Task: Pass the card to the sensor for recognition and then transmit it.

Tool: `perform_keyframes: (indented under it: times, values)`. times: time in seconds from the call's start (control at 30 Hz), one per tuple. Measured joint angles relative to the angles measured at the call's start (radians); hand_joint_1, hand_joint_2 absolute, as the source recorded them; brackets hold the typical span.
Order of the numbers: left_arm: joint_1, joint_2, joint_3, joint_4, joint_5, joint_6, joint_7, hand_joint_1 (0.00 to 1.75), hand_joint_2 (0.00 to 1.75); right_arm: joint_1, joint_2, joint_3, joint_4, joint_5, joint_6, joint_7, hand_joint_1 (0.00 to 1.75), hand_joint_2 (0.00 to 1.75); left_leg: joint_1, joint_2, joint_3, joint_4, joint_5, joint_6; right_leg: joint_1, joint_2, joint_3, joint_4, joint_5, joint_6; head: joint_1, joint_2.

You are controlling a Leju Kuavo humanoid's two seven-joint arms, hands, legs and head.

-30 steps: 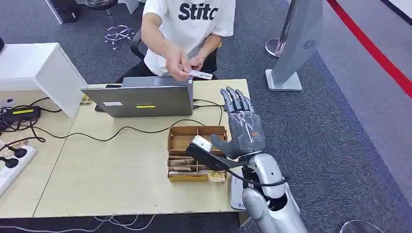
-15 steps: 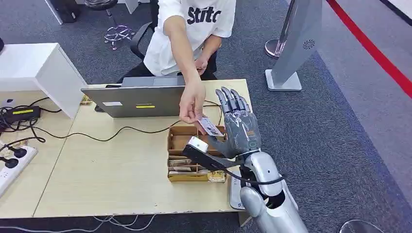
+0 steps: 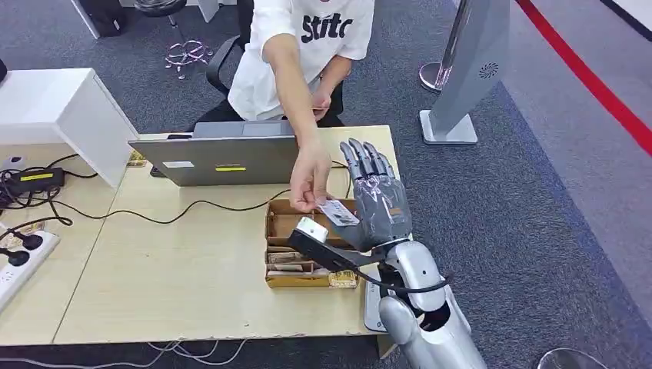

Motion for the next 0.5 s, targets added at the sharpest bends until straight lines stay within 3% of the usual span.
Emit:
perform_keyframes:
  times: [0.07,0.1,0.5]
  values:
    - [0.0,0.0,0.0,0.0,0.0,0.0,0.0,0.0,1.75,0.0,0.0,0.0,0.0,0.0,0.0,0.0,0.0,1.75,0.0,0.0,0.0,0.0,0.0,0.0,0.0,0.0,0.0,0.0,0.0,0.0,0.0,0.0]
    - [0.0,0.0,0.0,0.0,0.0,0.0,0.0,0.0,1.75,0.0,0.0,0.0,0.0,0.0,0.0,0.0,1.75,1.75,0.0,0.0,0.0,0.0,0.0,0.0,0.0,0.0,0.0,0.0,0.0,0.0,0.0,0.0]
    - [0.0,0.0,0.0,0.0,0.0,0.0,0.0,0.0,1.75,0.008,0.0,0.001,0.002,-0.009,0.035,0.026,1.75,1.75,0.0,0.0,0.0,0.0,0.0,0.0,0.0,0.0,0.0,0.0,0.0,0.0,0.0,0.0]
